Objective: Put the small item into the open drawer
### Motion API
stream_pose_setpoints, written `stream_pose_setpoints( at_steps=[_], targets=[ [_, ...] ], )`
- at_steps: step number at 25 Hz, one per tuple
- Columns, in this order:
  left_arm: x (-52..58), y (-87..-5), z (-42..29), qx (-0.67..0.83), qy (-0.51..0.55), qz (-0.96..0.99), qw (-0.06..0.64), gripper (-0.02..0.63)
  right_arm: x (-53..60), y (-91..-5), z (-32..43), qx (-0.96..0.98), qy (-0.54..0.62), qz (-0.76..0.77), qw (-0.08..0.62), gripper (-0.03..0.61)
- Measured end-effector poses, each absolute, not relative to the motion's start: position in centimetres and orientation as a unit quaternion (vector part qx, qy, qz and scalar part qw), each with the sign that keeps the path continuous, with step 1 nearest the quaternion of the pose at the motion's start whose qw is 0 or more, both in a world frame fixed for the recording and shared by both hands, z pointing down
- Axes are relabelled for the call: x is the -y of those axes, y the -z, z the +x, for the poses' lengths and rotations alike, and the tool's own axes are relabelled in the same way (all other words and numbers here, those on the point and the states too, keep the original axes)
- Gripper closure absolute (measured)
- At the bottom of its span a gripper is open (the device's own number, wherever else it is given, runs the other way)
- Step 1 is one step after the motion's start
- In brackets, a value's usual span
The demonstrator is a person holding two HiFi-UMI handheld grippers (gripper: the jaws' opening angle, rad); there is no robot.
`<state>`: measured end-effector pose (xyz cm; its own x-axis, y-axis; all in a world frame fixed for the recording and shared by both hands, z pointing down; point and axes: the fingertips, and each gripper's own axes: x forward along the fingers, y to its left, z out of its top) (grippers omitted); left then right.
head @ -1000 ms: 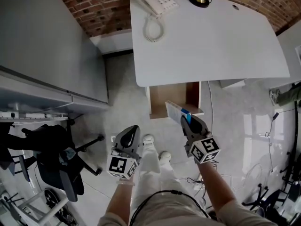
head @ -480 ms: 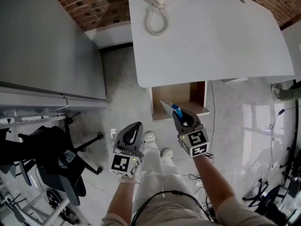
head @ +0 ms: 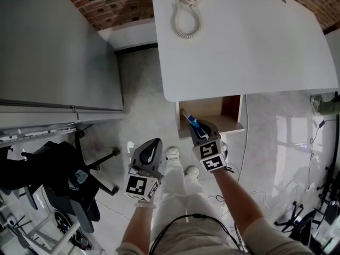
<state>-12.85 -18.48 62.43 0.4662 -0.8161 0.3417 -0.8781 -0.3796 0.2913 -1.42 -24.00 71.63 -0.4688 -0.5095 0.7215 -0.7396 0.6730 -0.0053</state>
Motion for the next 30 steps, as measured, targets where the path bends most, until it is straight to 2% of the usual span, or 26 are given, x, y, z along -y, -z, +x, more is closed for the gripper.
stream_pose_setpoints(
  at_steps=[11, 30],
  targets=[
    [19.9, -63.6, -12.9, 0.51, -0.073, 0.827, 0.226, 0.607, 24.7, -73.9, -2.3, 0.832, -0.168, 0.352, 0.394, 0.483],
    [19.1, -63.8, -12.5, 0.512, -0.066, 0.824, 0.234, 0.607, 23.4, -72.8, -2.4, 0.847, -0.163, 0.32, 0.392, 0.452]
  ],
)
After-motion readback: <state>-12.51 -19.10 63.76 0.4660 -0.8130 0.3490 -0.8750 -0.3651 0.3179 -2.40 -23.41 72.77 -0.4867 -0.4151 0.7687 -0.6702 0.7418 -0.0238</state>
